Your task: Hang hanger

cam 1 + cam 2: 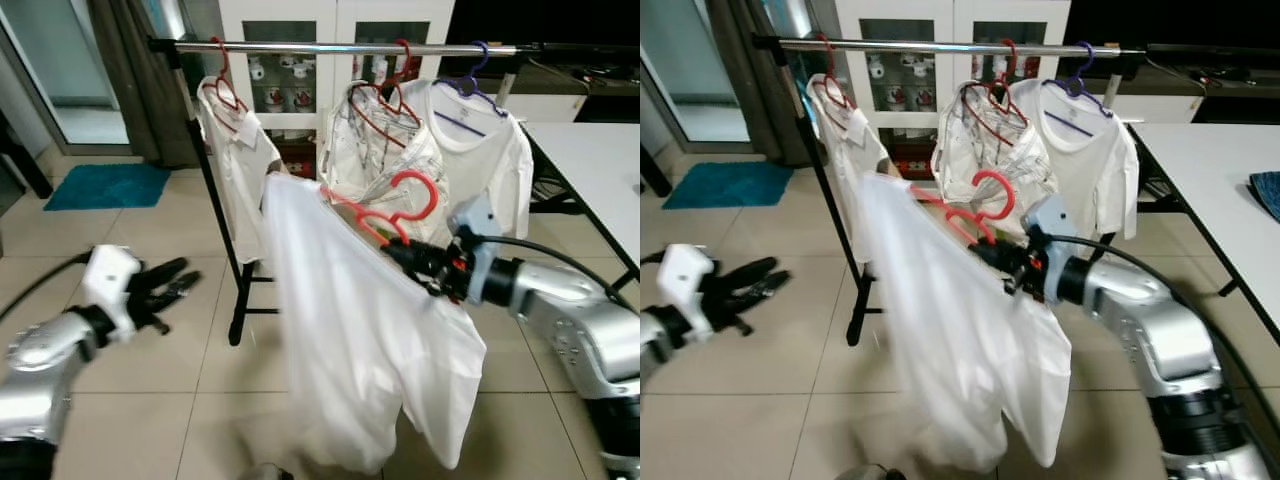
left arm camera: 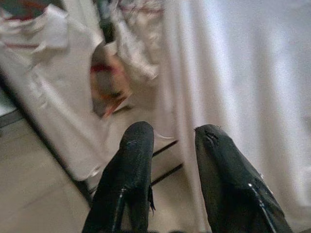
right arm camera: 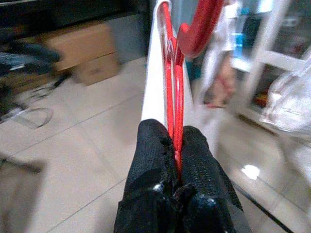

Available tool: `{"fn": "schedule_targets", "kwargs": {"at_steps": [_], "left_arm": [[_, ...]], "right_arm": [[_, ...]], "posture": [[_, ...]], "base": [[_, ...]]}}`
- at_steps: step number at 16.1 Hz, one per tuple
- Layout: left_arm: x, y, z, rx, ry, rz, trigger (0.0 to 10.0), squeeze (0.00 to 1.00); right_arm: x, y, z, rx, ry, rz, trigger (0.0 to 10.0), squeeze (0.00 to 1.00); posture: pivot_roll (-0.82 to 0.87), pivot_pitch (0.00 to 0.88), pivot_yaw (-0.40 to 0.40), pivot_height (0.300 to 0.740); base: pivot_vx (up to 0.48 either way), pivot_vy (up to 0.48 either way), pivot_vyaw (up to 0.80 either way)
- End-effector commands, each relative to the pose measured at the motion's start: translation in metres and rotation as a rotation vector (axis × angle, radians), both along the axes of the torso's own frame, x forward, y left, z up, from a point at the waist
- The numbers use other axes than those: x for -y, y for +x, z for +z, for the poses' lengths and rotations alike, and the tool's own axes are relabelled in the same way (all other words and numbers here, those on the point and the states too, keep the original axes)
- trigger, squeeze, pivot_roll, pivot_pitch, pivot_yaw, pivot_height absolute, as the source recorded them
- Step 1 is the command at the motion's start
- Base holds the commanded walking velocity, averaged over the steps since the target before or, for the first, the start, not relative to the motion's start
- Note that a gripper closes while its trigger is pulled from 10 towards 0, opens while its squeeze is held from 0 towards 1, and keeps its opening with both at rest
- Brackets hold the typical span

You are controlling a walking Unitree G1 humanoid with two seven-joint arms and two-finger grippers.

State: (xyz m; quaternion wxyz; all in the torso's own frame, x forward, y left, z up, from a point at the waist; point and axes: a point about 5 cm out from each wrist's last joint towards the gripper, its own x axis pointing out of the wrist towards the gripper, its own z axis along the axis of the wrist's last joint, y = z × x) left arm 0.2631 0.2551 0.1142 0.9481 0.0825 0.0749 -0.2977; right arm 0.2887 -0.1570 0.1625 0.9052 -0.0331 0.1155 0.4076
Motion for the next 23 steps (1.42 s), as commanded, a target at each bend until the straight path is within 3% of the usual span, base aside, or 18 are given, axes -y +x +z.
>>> {"fn": "schedule_targets", "kwargs": {"at_steps": [1,2,4,5,6,7,8,9,10,11,15,21,23], "left_arm": [[0.013,0.002,0.005,0.016,-0.011,-0.034,10.0,1.0],[0.034,0.003,0.006,0.023,-0.049,-0.086,10.0,1.0],[0.054,0.007,0.006,0.031,-0.098,-0.053,10.0,1.0],[0.06,0.009,0.006,0.03,-0.121,-0.02,10.0,0.68],[0.073,0.008,0.01,0.064,-0.161,0.04,10.0,0.22],[0.074,0.008,0.01,0.069,-0.159,0.071,10.0,0.04],[0.073,0.009,0.008,0.052,-0.11,0.197,10.0,0.0],[0.074,0.009,0.008,0.058,-0.102,0.209,10.0,0.0],[0.074,0.007,0.006,0.026,-0.134,0.266,10.0,0.0],[0.074,0.007,0.005,0.013,-0.14,0.281,10.0,0.0],[0.083,0.006,-0.004,0.006,-0.099,0.283,10.0,0.0],[0.086,0.008,-0.004,0.002,-0.055,0.273,10.0,0.0],[0.089,0.011,0.001,0.013,-0.054,0.261,10.0,0.0]], "right_arm": [[-0.003,0.006,0.007,0.036,0.007,-0.059,10.0,0.0],[-0.011,0.008,0.009,0.053,0.062,-0.099,10.0,0.0],[-0.016,0.01,0.004,0.046,0.092,-0.177,10.0,0.0],[-0.016,0.01,-0.001,0.036,0.086,-0.206,10.0,0.0],[-0.009,0.013,-0.019,-0.014,0.073,-0.367,10.0,0.0],[-0.007,0.012,-0.027,-0.033,0.058,-0.4,10.0,0.0],[0.0,0.006,-0.049,-0.046,-0.049,-0.5,10.0,0.0],[0.002,0.005,-0.053,-0.034,-0.089,-0.517,10.0,0.0],[0.003,-0.002,-0.07,-0.042,-0.243,-0.547,10.0,0.0],[0.004,-0.004,-0.074,-0.038,-0.252,-0.575,10.0,0.0],[0.002,-0.007,-0.071,-0.069,-0.033,-0.605,10.0,0.0],[-0.018,-0.002,-0.058,-0.018,0.029,-0.598,10.0,0.0],[-0.023,0.001,-0.048,0.01,0.027,-0.534,10.0,0.0]], "posture": [[-0.07,0.0,0.053,0.74],[-0.07,0.0,0.053,0.74],[-0.07,0.0,0.02,0.74],[-0.06,0.0,0.011,0.74],[-0.06,0.0,-0.004,0.74],[-0.06,0.0,-0.004,0.74],[-0.06,0.0,-0.007,0.74],[-0.06,0.0,-0.007,0.74],[-0.05,0.0,0.019,0.74],[-0.05,0.0,0.026,0.74],[-0.07,0.0,0.049,0.74],[-0.06,0.0,0.082,0.74],[-0.05,0.0,0.093,0.74]], "base": [[0.0,0.0,0.0],[0.0,0.0,0.0],[0.0,0.0,0.0],[0.0,0.0,0.0],[0.0,0.0,0.0],[0.0,0.0,0.0],[0.0,0.0,0.0],[0.0,0.0,0.0],[0.0,0.0,0.0],[0.0,0.0,0.0],[0.278,0.0,0.0],[0.352,0.0,0.52],[0.368,0.0,0.0]]}}
